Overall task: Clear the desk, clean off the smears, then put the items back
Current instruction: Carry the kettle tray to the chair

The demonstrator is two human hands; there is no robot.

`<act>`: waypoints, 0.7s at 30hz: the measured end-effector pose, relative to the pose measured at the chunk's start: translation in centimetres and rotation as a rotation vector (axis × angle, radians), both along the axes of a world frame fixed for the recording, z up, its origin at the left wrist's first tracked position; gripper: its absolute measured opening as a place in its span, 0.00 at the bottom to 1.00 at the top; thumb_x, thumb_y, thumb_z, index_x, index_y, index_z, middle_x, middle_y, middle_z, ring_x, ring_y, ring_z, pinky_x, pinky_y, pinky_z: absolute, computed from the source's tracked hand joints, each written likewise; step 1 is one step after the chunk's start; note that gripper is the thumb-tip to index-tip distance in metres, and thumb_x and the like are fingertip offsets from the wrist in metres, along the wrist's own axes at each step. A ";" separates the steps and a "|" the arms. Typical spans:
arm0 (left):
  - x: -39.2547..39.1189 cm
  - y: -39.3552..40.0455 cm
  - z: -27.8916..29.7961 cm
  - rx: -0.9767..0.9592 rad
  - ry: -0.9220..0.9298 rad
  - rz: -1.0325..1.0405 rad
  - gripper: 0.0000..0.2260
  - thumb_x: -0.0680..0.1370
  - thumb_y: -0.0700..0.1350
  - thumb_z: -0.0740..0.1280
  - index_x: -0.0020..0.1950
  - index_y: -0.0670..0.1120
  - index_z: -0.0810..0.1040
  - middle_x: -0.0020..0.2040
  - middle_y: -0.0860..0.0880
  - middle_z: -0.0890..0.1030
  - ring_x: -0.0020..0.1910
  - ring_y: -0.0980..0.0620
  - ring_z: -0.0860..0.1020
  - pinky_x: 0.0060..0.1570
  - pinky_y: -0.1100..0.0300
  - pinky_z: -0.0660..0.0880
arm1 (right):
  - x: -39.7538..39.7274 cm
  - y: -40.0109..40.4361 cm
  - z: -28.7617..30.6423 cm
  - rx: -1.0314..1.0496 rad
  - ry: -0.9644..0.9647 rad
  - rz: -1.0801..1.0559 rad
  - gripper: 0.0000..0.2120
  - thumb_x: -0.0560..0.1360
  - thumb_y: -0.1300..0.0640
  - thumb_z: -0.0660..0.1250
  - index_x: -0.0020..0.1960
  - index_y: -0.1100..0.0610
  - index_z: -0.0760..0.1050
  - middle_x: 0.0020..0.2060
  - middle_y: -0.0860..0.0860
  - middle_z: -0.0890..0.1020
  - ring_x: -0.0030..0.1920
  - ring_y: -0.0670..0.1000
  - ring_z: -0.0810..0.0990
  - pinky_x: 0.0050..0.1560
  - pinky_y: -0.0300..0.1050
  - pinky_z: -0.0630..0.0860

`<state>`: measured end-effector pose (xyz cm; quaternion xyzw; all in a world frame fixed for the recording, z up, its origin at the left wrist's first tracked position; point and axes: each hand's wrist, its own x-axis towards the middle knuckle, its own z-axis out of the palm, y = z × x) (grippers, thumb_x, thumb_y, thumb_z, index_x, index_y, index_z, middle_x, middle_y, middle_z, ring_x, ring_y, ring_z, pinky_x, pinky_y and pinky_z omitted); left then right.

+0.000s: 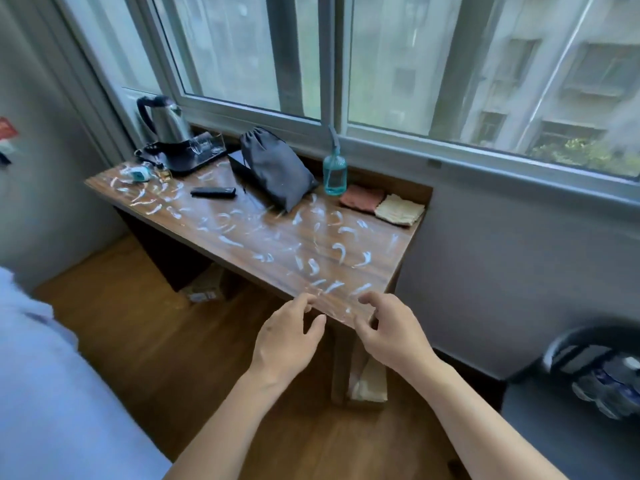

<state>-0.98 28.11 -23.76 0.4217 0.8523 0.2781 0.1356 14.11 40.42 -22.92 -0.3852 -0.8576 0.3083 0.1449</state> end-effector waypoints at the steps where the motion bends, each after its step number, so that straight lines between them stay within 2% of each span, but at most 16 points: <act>1: -1.7 -0.1 0.4 0.011 -0.010 0.022 0.16 0.84 0.55 0.66 0.71 0.55 0.75 0.64 0.57 0.81 0.61 0.56 0.80 0.55 0.63 0.73 | -1.9 0.2 0.5 0.005 0.000 0.028 0.16 0.80 0.50 0.66 0.67 0.50 0.75 0.59 0.44 0.79 0.57 0.46 0.78 0.58 0.43 0.76; 5: -8.0 -0.6 1.4 0.049 -0.050 0.110 0.18 0.83 0.57 0.66 0.72 0.56 0.75 0.63 0.58 0.80 0.55 0.57 0.80 0.53 0.62 0.74 | -9.2 1.0 1.4 0.012 0.024 0.119 0.15 0.81 0.49 0.66 0.67 0.50 0.74 0.59 0.43 0.77 0.57 0.44 0.76 0.58 0.38 0.73; 10: -15.8 -0.5 2.1 0.093 -0.084 0.192 0.17 0.84 0.55 0.66 0.72 0.55 0.75 0.62 0.57 0.80 0.55 0.57 0.80 0.54 0.61 0.75 | -18.1 2.3 2.0 0.037 0.035 0.196 0.14 0.80 0.48 0.66 0.65 0.46 0.74 0.56 0.39 0.75 0.57 0.44 0.78 0.58 0.44 0.77; 13: -21.1 0.0 2.4 0.102 -0.078 0.226 0.17 0.84 0.55 0.66 0.72 0.55 0.75 0.64 0.56 0.81 0.57 0.55 0.81 0.55 0.61 0.75 | -24.1 3.6 2.2 0.054 0.043 0.228 0.15 0.80 0.48 0.67 0.66 0.47 0.74 0.56 0.41 0.75 0.56 0.46 0.79 0.58 0.45 0.77; 15: -25.0 0.5 2.5 0.107 -0.074 0.250 0.16 0.84 0.56 0.65 0.71 0.56 0.75 0.63 0.55 0.81 0.58 0.54 0.81 0.58 0.57 0.77 | -28.5 4.7 2.1 0.057 0.056 0.262 0.16 0.80 0.48 0.66 0.67 0.48 0.74 0.57 0.43 0.76 0.55 0.46 0.78 0.56 0.44 0.77; 19: -33.2 2.1 3.1 0.095 -0.034 0.275 0.15 0.84 0.54 0.66 0.70 0.55 0.76 0.60 0.56 0.81 0.55 0.56 0.81 0.56 0.58 0.78 | -37.4 7.3 2.1 0.072 0.061 0.313 0.15 0.81 0.50 0.66 0.66 0.50 0.74 0.55 0.44 0.76 0.51 0.45 0.76 0.50 0.39 0.72; 21: -37.1 3.0 3.5 0.082 -0.037 0.285 0.15 0.83 0.54 0.67 0.70 0.54 0.76 0.60 0.57 0.81 0.53 0.58 0.80 0.56 0.59 0.78 | -41.6 8.8 2.1 0.058 0.054 0.321 0.15 0.81 0.51 0.66 0.66 0.51 0.74 0.57 0.48 0.79 0.50 0.47 0.78 0.50 0.40 0.74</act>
